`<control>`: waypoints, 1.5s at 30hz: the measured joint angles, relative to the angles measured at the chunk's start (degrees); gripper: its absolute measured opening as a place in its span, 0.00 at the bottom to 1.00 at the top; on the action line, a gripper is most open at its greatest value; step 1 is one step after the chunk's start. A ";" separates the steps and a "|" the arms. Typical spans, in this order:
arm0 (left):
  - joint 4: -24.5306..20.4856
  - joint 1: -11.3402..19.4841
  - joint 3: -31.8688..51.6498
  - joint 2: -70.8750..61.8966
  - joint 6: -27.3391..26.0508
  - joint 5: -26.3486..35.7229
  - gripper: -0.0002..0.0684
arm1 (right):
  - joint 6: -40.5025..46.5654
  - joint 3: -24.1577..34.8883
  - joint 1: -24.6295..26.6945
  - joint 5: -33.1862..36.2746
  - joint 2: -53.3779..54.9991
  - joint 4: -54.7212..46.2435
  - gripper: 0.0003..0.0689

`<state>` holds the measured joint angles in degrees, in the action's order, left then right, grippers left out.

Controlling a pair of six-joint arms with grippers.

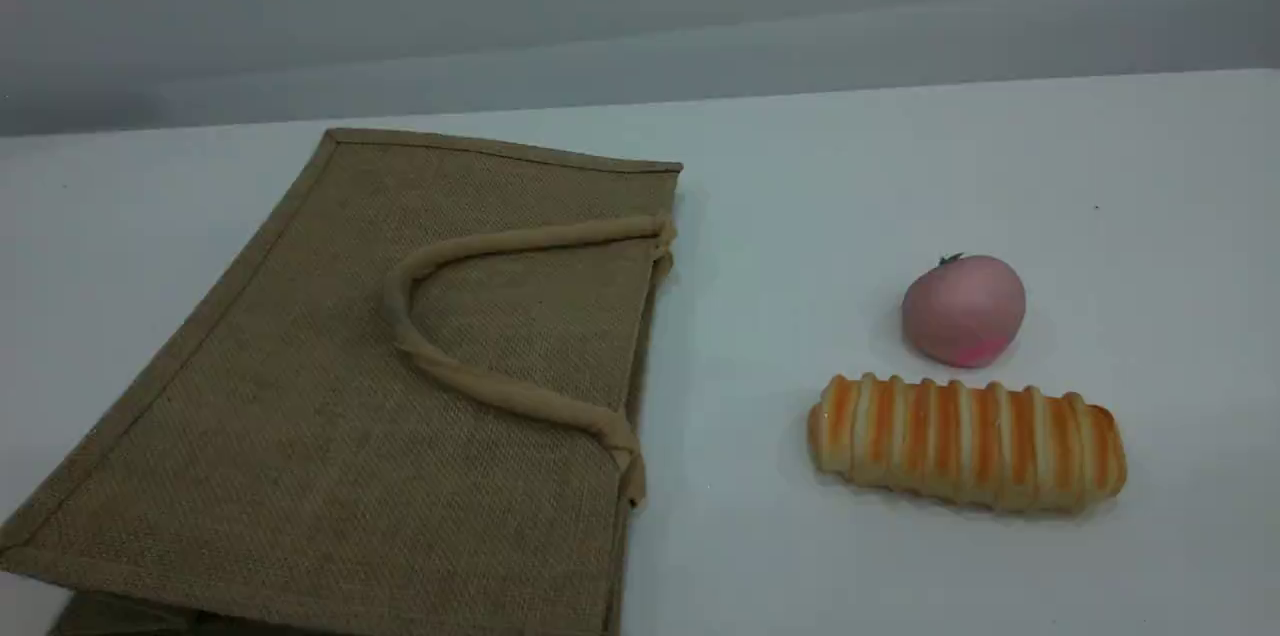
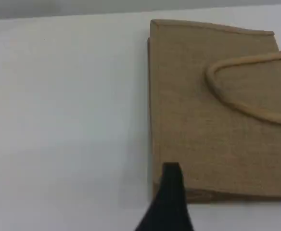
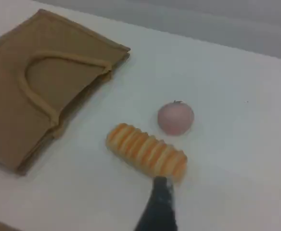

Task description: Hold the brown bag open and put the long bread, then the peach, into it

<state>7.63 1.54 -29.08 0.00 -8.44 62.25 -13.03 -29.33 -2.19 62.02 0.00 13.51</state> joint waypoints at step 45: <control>-5.12 -0.12 -37.19 -62.98 8.78 -5.60 0.84 | 8.13 -34.68 0.00 -8.48 50.23 -5.99 0.85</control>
<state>2.51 1.42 -66.27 -62.98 0.34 56.65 -4.90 -64.01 -2.19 53.54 50.23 7.51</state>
